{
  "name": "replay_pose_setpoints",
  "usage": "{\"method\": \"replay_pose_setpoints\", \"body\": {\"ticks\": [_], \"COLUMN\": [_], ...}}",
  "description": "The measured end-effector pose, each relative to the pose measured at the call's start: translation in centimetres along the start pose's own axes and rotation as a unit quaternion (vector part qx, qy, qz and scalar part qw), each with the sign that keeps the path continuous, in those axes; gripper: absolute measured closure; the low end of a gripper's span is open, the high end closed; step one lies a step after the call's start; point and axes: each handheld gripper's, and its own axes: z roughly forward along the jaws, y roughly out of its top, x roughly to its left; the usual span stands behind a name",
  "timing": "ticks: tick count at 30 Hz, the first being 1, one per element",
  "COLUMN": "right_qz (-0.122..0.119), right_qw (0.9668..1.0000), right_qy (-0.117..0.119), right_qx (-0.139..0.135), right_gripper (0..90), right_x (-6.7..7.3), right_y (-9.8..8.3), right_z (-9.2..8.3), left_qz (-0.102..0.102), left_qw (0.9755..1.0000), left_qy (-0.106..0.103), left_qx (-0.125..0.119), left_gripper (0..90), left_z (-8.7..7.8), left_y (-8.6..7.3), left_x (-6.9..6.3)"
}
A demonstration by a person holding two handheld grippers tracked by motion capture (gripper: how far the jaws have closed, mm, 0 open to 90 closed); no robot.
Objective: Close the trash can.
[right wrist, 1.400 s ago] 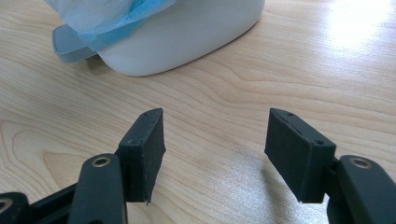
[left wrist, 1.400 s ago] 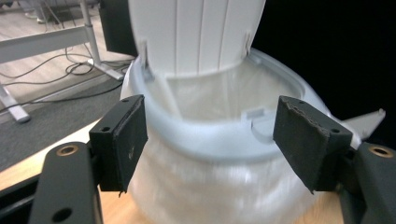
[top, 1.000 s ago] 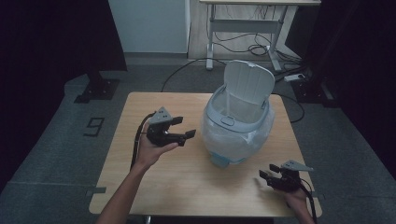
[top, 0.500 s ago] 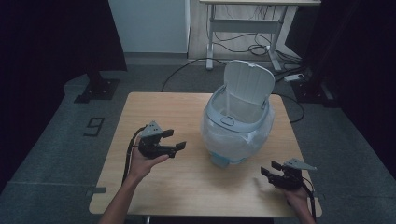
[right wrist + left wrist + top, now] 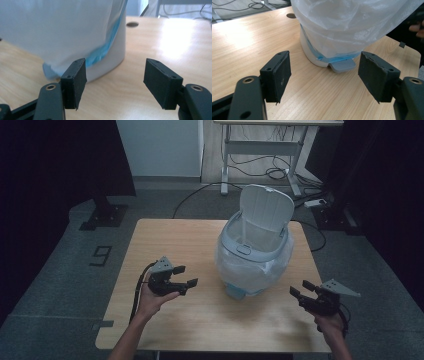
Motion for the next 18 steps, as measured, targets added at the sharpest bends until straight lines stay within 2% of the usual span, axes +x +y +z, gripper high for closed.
{"method": "replay_pose_setpoints", "body": {"ticks": [8, 18], "right_qz": [-0.001, -0.025], "right_qw": [0.9994, 0.998], "right_qy": [0.007, 0.029], "right_qx": [-0.035, -0.051], "right_gripper": [33.6, 33.1], "right_x": [-0.1, 0.9], "right_y": [4.6, 10.9], "right_z": [-1.6, -1.0], "left_qz": [-0.006, -0.012], "left_qw": [0.9999, 0.9997], "left_qy": [-0.005, -0.01], "left_qx": [0.007, 0.02], "left_gripper": [26.3, 26.3], "left_z": [0.6, 1.2], "left_y": [-0.7, -1.5], "left_x": [0.2, 0.4]}}
